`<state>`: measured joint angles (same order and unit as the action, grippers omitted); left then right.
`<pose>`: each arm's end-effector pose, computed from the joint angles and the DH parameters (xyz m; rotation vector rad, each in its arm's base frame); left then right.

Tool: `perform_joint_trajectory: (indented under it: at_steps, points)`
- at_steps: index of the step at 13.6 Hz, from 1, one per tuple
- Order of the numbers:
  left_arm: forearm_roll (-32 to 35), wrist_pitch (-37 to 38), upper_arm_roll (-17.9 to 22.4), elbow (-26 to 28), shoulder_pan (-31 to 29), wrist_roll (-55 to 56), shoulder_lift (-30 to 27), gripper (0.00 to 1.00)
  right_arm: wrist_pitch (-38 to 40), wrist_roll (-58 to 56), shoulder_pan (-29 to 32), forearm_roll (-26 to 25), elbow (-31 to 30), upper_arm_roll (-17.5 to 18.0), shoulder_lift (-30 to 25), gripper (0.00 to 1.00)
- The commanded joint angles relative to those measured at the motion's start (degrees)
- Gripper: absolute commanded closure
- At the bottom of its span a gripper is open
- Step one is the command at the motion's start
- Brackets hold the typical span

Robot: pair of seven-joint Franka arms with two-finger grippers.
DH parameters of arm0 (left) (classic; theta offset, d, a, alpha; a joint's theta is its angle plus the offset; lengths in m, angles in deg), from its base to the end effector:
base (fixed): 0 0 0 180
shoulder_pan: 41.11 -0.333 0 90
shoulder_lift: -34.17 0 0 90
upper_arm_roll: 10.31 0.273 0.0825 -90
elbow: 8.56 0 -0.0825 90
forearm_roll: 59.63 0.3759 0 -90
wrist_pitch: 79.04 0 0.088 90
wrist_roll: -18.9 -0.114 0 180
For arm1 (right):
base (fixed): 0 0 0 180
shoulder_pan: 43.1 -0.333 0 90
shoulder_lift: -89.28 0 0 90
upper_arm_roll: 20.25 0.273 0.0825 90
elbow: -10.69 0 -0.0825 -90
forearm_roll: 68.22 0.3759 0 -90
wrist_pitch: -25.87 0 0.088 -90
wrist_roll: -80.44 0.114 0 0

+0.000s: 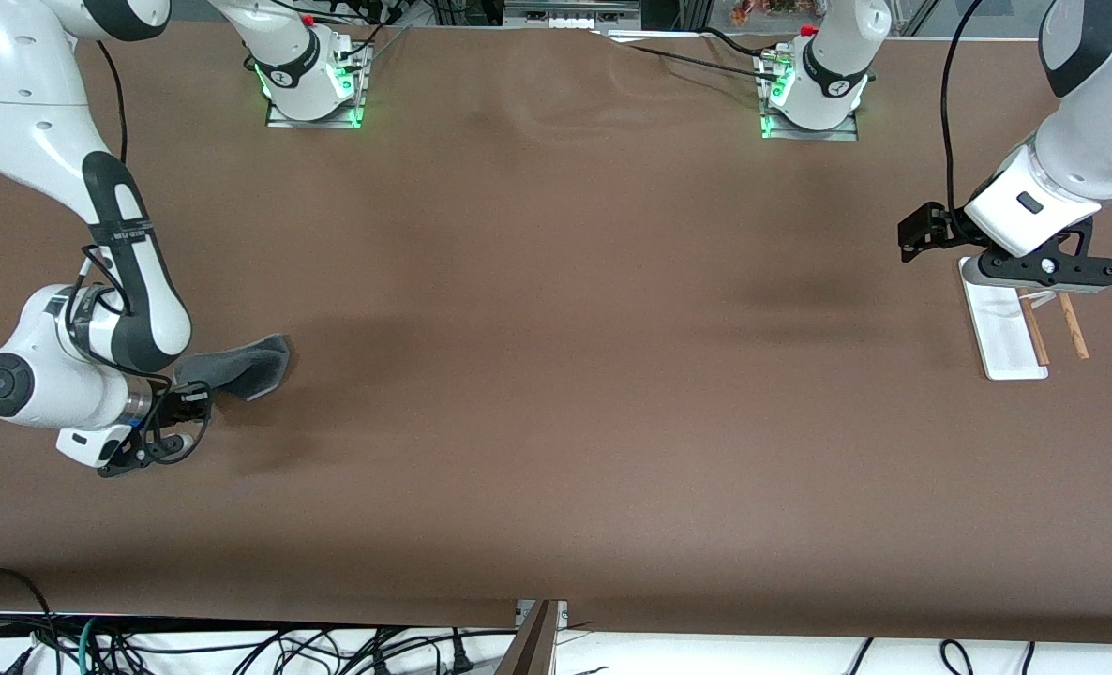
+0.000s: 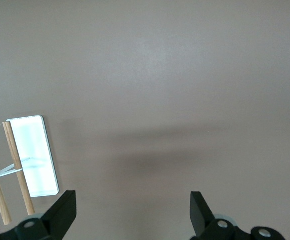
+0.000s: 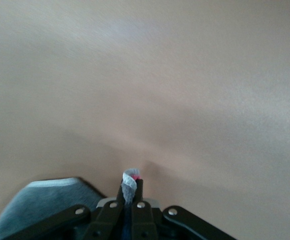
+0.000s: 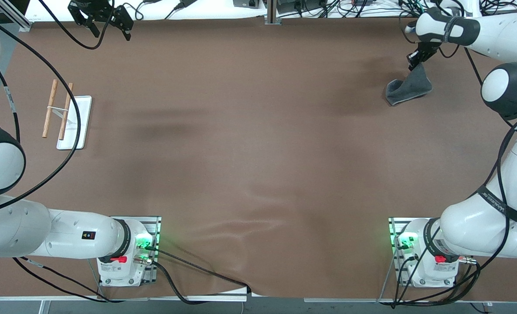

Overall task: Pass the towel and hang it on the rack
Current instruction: 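Lift the towel with the right gripper while the left gripper approaches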

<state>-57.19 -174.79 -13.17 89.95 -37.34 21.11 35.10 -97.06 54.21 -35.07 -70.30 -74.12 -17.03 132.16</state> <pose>0.5486 -0.0591 0.5050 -3.0913 0.1280 0.0944 0.6696 -0.0628 0.1921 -3.0522 -0.5892 0.1187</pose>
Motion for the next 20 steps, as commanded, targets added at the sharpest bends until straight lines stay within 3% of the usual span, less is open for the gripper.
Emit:
perform_joint_trajectory:
  at_steps: [1, 3, 7, 10, 13, 20]
  points:
    - [0.64, 0.91, 0.04, -0.61, 0.19, -1.24, -0.31, 0.00, 3.83, -1.02, 0.41, 0.93, -0.36, 1.44, -3.85, 1.00]
    - [0.47, 0.91, 0.04, -0.61, 0.19, -1.24, -0.22, 0.00, 5.15, -0.84, -0.37, 0.93, 1.48, 1.79, -6.22, 1.00]
    - [-2.96, 0.65, 0.13, -0.78, 0.63, -1.77, -0.14, 0.00, 15.59, 2.04, -2.31, 1.02, 8.68, 3.72, -7.19, 1.00]
    - [-3.23, 0.74, 0.13, -1.57, 0.46, -2.12, 0.91, 0.00, 20.18, 6.79, -2.40, 0.93, 11.42, 7.23, -8.51, 1.00]
    - [-6.99, 0.74, 0.22, -1.66, -0.16, -3.69, 3.11, 0.00, 20.36, 10.31, -3.01, 0.67, 11.42, 9.70, -10.35, 1.00]
    - [-18.94, 0.39, 0.57, -3.05, -0.07, -15.02, 8.82, 0.00, 20.28, 25.24, -10.30, 0.58, 11.51, 9.88, -13.70, 1.00]
